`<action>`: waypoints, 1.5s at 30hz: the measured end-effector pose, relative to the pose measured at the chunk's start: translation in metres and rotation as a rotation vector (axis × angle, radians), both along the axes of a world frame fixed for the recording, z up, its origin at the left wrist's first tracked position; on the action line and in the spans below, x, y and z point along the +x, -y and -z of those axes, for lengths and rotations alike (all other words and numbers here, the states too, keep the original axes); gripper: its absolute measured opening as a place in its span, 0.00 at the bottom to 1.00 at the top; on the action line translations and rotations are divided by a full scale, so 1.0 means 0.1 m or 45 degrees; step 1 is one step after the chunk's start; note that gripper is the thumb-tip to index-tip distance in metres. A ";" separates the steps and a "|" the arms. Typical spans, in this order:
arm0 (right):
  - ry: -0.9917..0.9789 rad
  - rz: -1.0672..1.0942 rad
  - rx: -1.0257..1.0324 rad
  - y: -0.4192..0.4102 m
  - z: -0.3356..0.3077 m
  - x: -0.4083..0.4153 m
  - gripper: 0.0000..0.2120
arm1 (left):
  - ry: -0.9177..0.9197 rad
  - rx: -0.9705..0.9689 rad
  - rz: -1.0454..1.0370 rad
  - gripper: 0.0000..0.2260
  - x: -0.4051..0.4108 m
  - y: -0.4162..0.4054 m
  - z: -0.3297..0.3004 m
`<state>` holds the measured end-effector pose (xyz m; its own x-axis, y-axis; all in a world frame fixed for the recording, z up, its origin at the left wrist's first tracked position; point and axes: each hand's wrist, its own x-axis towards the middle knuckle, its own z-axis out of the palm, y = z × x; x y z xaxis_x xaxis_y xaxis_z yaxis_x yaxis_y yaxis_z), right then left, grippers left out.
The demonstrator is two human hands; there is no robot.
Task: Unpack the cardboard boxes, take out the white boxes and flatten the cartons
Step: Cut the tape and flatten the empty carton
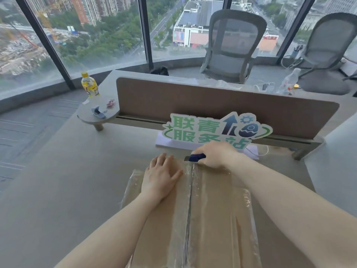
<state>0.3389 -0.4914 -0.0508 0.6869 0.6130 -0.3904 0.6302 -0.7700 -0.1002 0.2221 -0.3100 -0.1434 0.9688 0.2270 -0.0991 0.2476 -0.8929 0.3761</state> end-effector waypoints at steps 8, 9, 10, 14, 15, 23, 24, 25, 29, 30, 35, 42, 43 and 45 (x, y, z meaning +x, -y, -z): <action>-0.100 -0.096 -0.084 -0.24 -0.01 0.15 0.15 | 0.018 0.008 -0.002 0.29 0.02 -0.01 0.02; -0.108 -0.121 -0.082 -0.25 -0.02 0.17 0.15 | 0.014 0.016 -0.003 0.29 0.02 -0.01 0.03; -0.113 -0.150 -0.086 -0.26 -0.03 0.19 0.15 | 0.012 0.022 -0.004 0.29 0.02 0.00 0.02; -0.114 -0.245 -0.145 -0.19 -0.10 0.28 0.15 | -0.024 0.048 -0.018 0.28 0.02 0.02 0.01; -0.114 -0.252 -0.157 -0.17 -0.11 0.30 0.16 | -0.031 0.056 -0.017 0.28 0.02 0.02 0.01; -0.129 -0.280 -0.221 -0.02 -0.17 0.36 0.18 | -0.069 0.097 -0.010 0.28 0.01 0.06 -0.03; -0.134 -0.276 -0.229 0.00 -0.17 0.37 0.18 | -0.075 0.097 -0.012 0.28 0.01 0.07 -0.04; -0.138 -0.267 -0.234 0.03 -0.17 0.36 0.18 | -0.079 0.095 -0.013 0.28 0.01 0.07 -0.04; -0.119 -0.251 -0.254 0.17 -0.15 0.34 0.18 | -0.092 0.092 -0.005 0.27 0.01 0.08 -0.04; -0.114 -0.258 -0.256 0.19 -0.15 0.34 0.18 | -0.094 0.096 -0.003 0.27 0.00 0.08 -0.05; -0.082 -0.262 -0.274 0.31 -0.17 0.32 0.17 | -0.106 0.105 0.006 0.27 0.01 0.10 -0.06; 0.067 0.023 -0.124 0.51 -0.26 0.16 0.15 | -0.084 0.053 -0.051 0.26 0.02 0.10 -0.05; 0.099 0.132 -0.023 0.50 -0.27 0.09 0.15 | -0.077 0.028 -0.074 0.26 0.04 0.12 -0.06; 0.054 0.289 0.108 0.39 -0.22 -0.13 0.15 | -0.059 -0.015 -0.106 0.26 0.06 0.17 -0.07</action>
<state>0.3260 -0.5302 -0.0290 0.8255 0.4702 -0.3122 0.4468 -0.8824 -0.1478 0.2279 -0.3272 -0.1366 0.9411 0.3047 -0.1465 0.3379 -0.8642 0.3727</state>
